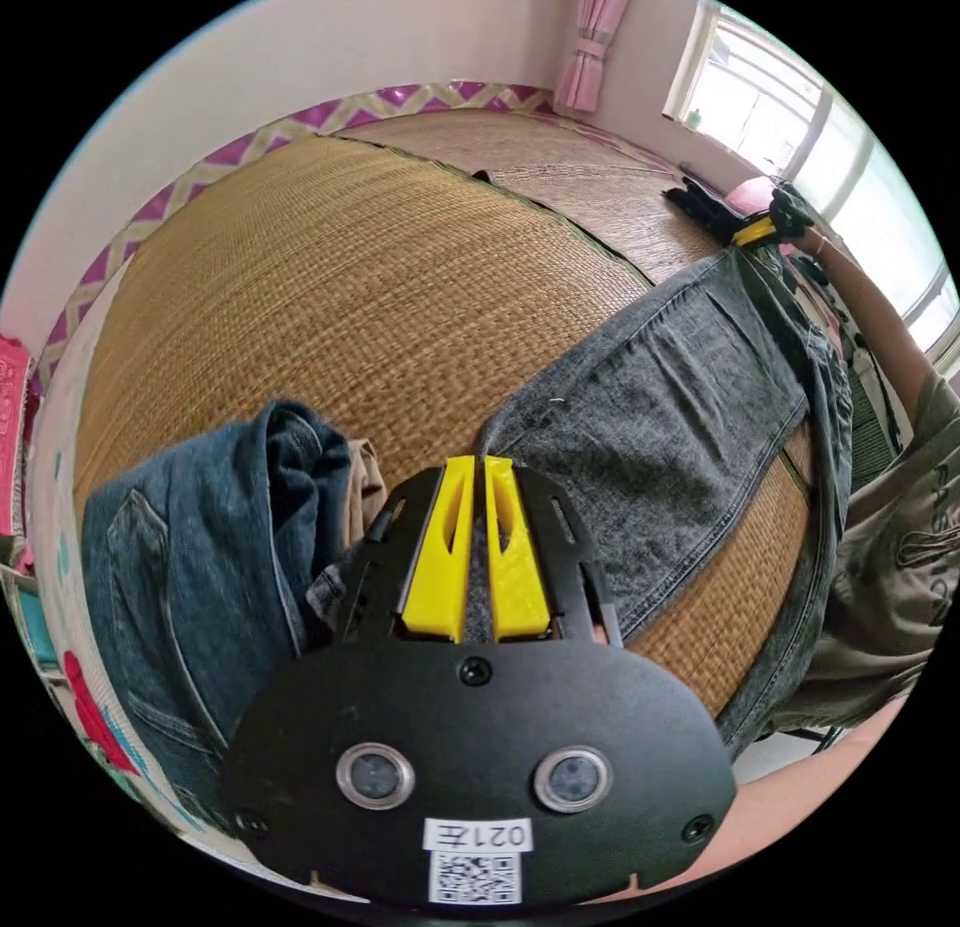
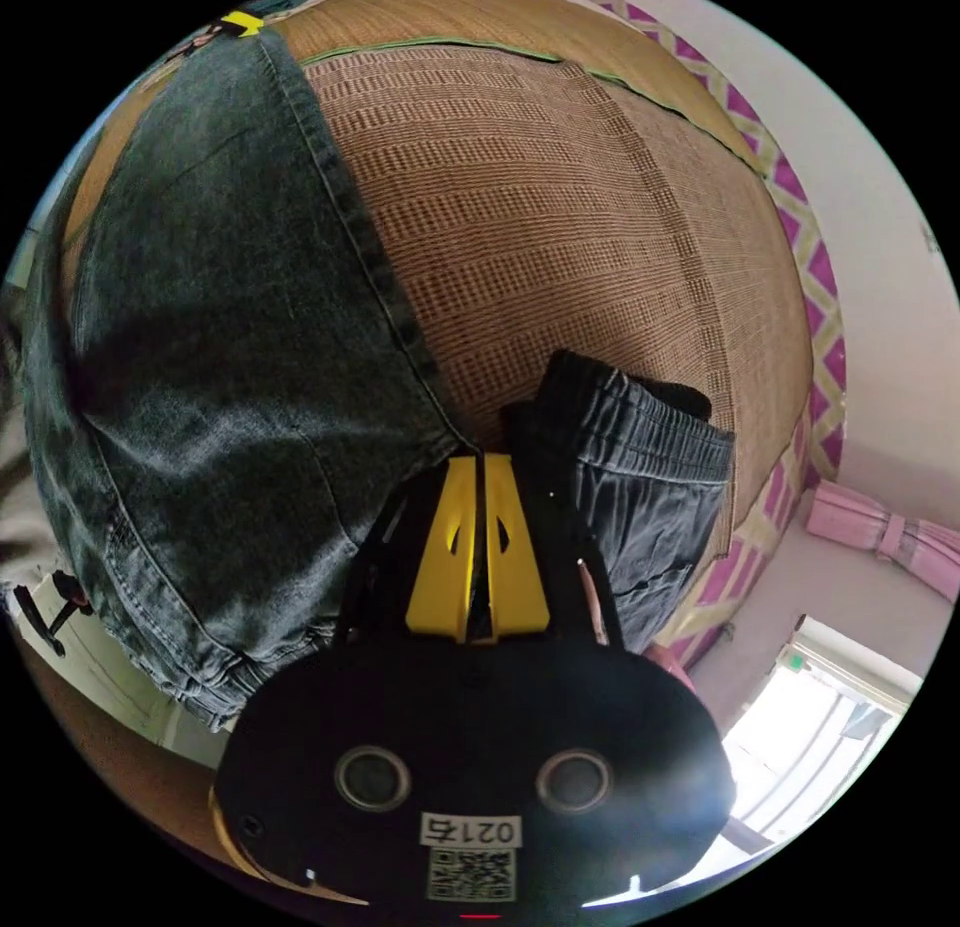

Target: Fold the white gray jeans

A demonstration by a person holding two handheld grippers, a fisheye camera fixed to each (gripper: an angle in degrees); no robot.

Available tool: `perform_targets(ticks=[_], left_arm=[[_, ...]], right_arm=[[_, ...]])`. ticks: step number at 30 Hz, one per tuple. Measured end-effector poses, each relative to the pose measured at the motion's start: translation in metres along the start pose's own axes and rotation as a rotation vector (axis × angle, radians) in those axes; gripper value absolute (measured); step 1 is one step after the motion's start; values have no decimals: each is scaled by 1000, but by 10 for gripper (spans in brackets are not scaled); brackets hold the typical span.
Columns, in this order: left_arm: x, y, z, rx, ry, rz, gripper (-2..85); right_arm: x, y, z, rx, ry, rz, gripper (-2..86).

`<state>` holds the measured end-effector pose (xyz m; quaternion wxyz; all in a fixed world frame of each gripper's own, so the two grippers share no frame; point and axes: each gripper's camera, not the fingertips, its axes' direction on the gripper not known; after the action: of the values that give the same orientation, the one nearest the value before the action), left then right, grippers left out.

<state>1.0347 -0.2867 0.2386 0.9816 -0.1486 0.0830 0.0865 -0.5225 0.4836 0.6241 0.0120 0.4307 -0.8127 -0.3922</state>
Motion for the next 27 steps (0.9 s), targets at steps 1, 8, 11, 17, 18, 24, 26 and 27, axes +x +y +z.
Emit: perform_targets(ticks=[1, 8, 11, 17, 18, 24, 26, 27], left_arm=[[-3, -4, 2, -10, 0, -2, -4], [-28, 54, -1, 118, 197, -56, 56], [-17, 130, -41, 303, 229, -52, 82], [100, 283, -78, 195, 82, 77, 102], [128, 313, -83, 199, 59, 79, 102], [212, 443, -75, 258, -6, 0, 115], [214, 463, -60, 229, -27, -2, 125], [211, 471, -48, 206, -19, 5, 131]], right_arm=[[7, 1, -2, -14, 0, -1, -3], [8, 44, 15, 23, -57, 73, 17], [13, 108, -12, 180, -109, 218, 54], [-55, 273, -74, 412, -147, 332, 105], [-82, 303, -87, 454, -147, 327, 102], [-214, 402, -125, 600, -152, 232, 87], [-236, 419, -125, 596, -110, 218, 86], [-244, 429, -123, 593, -99, 220, 84]])
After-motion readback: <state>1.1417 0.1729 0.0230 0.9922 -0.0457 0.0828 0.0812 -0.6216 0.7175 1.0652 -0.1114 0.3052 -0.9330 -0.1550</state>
